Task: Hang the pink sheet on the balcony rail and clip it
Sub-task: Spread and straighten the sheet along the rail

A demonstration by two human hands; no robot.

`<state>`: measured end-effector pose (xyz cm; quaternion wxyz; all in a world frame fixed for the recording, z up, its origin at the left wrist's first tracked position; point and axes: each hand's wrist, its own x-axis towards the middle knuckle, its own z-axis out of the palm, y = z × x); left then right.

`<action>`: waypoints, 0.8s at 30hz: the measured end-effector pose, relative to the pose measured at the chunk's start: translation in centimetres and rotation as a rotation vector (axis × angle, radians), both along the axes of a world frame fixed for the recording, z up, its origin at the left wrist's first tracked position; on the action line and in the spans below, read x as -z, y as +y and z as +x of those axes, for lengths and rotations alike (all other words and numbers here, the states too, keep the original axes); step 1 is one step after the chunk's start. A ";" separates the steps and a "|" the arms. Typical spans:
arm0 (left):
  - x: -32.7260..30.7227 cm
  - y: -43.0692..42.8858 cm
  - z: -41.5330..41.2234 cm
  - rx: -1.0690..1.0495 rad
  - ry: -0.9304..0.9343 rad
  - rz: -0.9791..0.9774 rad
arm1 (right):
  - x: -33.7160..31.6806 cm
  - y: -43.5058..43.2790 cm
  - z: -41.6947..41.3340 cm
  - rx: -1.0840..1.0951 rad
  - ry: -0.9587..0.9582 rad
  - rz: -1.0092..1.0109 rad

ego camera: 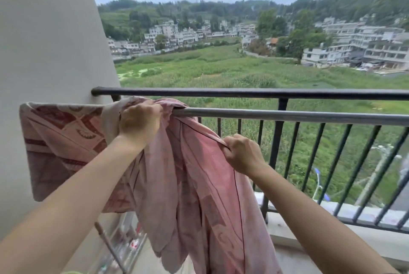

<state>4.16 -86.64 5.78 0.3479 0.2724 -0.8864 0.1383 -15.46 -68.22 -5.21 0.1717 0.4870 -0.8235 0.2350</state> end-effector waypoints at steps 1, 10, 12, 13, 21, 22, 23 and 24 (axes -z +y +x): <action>-1.0 -0.5 0.2 0.023 0.074 0.070 | -0.5 0.0 0.2 -0.002 -0.010 0.046; -6.4 -3.4 -1.5 0.346 0.469 0.818 | -10.0 -5.4 5.3 -0.293 0.229 -0.164; -7.6 -3.7 -1.5 0.483 0.587 1.029 | -12.6 -8.3 5.7 -0.303 0.188 -0.038; -8.3 -4.1 -1.2 0.547 0.623 1.105 | -13.8 -9.8 5.6 -0.287 0.137 0.053; -10.2 -13.2 5.7 0.667 1.052 1.374 | -18.4 -19.4 6.7 -0.507 -0.313 0.400; -9.8 -15.0 6.9 0.585 1.102 1.362 | -18.4 -20.1 6.6 -0.475 -0.266 0.416; -9.2 -17.0 8.2 0.470 1.119 1.330 | -18.2 -20.6 6.3 -0.429 -0.199 0.418; -8.3 -18.9 9.3 0.344 1.088 1.285 | -17.9 -21.0 6.0 -0.400 -0.152 0.425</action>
